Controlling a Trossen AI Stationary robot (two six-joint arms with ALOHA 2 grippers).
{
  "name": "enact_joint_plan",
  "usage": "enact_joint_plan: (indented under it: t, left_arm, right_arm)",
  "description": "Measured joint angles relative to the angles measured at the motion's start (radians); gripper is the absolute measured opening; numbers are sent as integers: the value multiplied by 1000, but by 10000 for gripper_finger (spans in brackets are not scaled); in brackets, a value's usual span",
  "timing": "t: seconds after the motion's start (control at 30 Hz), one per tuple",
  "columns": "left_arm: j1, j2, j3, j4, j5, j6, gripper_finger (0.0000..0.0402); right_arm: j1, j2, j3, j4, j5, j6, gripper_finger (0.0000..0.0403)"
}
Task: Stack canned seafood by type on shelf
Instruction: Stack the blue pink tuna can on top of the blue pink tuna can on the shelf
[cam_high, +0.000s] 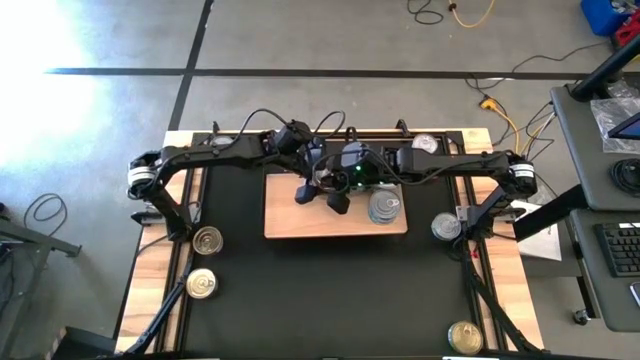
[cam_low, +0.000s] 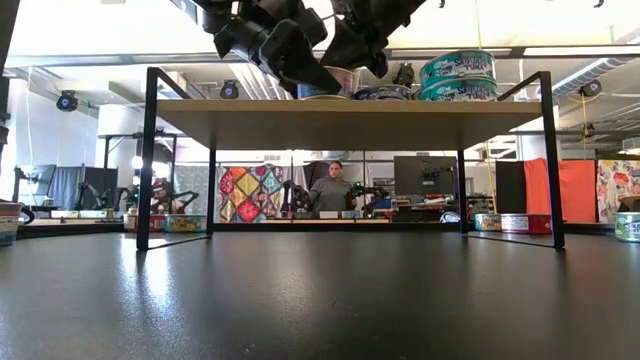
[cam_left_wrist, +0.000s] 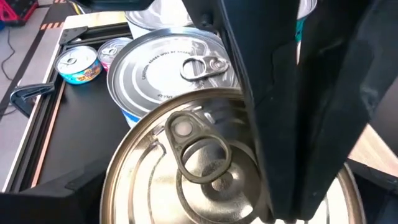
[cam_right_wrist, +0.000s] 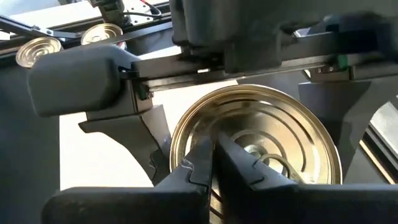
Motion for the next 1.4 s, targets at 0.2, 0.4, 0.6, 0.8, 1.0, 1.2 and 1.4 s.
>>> enact_joint_plan:
  t: [0.2,0.4,0.6,0.8,1.0,1.2,1.4]
  left_arm:
    - [-2,0,38,-61,-15,-18,393]
    - [-3,1,109,-233,-27,-11,394]
    - [-4,-10,117,-281,-49,-9,394]
    - [-4,-17,124,-286,-66,-19,394]
    - [-3,-23,135,-291,-61,-19,394]
    - [-3,-24,135,-305,-34,-8,394]
    - [-4,-13,135,-315,-20,16,394]
  right_arm:
    - [0,0,-1,-11,0,17,13]
    - [1,3,-1,-1,-2,24,13]
    - [1,3,-2,-2,-3,45,13]
    - [0,2,-1,-21,1,43,13]
    - [0,1,-1,-40,3,44,13]
    - [1,1,-1,-43,-1,44,13]
    - [14,0,9,-30,-5,46,13]
